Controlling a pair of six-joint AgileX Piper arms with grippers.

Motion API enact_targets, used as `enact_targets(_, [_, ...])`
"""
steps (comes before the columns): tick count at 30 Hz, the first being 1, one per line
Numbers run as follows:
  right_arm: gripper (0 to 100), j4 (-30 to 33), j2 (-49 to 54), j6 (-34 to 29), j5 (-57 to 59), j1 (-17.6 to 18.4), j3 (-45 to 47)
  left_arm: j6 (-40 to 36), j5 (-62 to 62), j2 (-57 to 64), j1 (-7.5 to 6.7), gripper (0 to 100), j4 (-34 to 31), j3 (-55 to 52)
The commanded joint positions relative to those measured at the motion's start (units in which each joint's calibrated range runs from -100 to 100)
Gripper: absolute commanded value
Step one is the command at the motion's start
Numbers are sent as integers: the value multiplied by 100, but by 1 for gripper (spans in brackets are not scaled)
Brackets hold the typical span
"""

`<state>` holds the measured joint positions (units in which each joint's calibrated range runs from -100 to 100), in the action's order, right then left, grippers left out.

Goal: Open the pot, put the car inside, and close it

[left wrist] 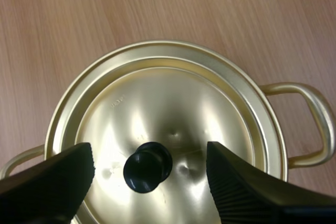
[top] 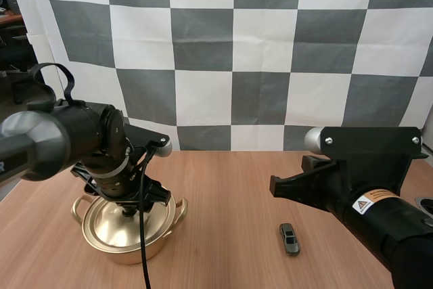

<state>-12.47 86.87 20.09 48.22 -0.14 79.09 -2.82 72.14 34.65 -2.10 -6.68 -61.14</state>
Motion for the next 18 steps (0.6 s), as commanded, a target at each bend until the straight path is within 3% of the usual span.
enact_targets(1, [0, 6, 7, 2, 6, -6, -6, -2, 0, 7, 3, 100, -7, -2])
enact_targets(18, [0, 6, 7, 2, 6, -6, -6, -2, -108, -364, 3, 100, -7, -4])
